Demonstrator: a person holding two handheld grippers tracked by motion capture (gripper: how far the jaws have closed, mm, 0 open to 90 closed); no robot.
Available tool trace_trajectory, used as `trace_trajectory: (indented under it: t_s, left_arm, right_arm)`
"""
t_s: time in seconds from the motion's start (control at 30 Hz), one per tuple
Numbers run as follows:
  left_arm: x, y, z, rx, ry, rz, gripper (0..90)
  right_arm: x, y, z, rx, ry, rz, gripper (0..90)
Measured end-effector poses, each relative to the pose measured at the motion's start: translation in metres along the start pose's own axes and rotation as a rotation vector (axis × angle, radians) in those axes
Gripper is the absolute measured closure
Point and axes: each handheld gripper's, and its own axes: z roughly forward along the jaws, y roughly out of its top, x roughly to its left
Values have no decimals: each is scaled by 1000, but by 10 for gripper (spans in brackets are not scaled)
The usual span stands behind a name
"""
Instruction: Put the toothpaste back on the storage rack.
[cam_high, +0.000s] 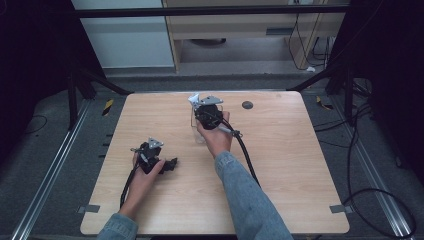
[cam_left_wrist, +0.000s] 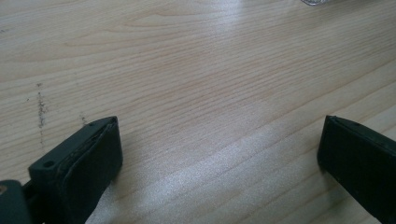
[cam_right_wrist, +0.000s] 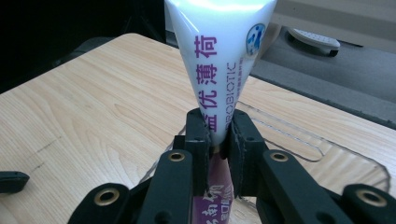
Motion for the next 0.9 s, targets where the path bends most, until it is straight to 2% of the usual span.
trace_trajectory:
  t_s: [0.33,0.9]
  left_arm:
    - [0,0,0,0,0,1,0]
    - [0,0,0,0,-3,3,0]
  right_arm:
    - [-4,0,-3,16,-7,8,793]
    - [-1,8,15,37,-39,37,789]
